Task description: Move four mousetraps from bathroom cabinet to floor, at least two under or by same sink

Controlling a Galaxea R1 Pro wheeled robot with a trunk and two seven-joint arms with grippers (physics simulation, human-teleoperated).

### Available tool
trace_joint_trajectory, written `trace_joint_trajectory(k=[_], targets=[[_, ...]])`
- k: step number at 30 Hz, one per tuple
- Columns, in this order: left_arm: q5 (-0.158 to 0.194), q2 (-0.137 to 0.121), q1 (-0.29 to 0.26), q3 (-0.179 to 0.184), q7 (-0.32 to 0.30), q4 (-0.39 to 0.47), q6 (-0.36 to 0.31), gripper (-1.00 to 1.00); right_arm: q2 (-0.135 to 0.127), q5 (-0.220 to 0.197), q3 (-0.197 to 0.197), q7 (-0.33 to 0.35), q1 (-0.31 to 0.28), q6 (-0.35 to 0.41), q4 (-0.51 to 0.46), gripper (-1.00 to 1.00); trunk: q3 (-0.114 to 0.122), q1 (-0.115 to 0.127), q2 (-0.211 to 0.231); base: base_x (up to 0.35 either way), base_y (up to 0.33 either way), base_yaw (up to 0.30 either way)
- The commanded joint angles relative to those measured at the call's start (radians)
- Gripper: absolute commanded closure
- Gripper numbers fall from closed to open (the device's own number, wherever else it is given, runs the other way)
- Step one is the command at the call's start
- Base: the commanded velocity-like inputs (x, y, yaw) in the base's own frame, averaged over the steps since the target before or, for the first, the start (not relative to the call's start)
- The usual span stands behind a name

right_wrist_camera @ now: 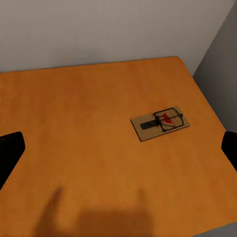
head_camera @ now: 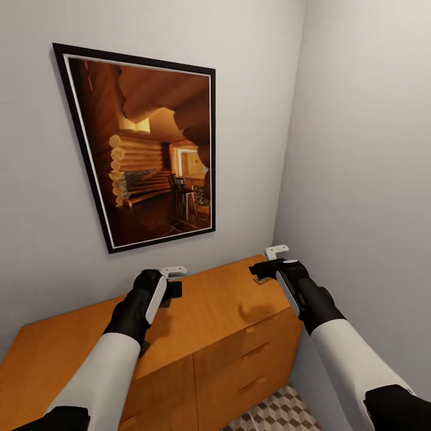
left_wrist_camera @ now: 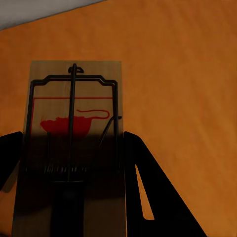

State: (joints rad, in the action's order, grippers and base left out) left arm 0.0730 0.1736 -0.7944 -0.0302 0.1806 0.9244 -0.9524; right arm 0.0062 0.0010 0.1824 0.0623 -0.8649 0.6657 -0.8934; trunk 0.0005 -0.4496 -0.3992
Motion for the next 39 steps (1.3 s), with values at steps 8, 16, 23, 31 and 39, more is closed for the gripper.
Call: trace_joint_trajectory(k=[8, 16, 23, 31, 39], targets=[[0.005, 0.001, 0.000, -0.002, 0.007, 0.001, -0.003, 1.00, -0.001, 0.001, 0.000, 0.002, 0.000, 0.005, -0.001, -1.00, -0.001, 0.000, -0.001, 0.000, 0.000, 0.003], [0.005, 0.001, 0.000, -0.002, 0.007, 0.001, -0.002, 1.00, -0.001, 0.001, 0.000, 0.003, 0.000, 0.005, -0.001, -1.00, -0.001, 0.000, -0.001, 0.000, 0.000, 0.000], [0.005, 0.001, 0.000, -0.002, 0.007, 0.002, -0.002, 1.00, -0.001, 0.001, 0.000, 0.004, 0.000, 0.005, -0.001, -1.00, -0.001, 0.000, -0.001, 0.000, 0.000, 0.000], [0.005, 0.001, 0.000, -0.002, 0.007, 0.002, -0.001, 1.00, -0.001, 0.001, 0.000, 0.004, 0.000, 0.005, -0.001, -1.00, -0.001, 0.000, -0.001, 0.000, 0.000, 0.000], [0.005, 0.001, 0.000, -0.001, 0.007, 0.001, 0.001, 1.00, -0.001, 0.001, -0.001, 0.002, 0.000, 0.005, -0.001, -1.00, -0.001, 0.000, -0.001, 0.000, 0.000, 0.000]])
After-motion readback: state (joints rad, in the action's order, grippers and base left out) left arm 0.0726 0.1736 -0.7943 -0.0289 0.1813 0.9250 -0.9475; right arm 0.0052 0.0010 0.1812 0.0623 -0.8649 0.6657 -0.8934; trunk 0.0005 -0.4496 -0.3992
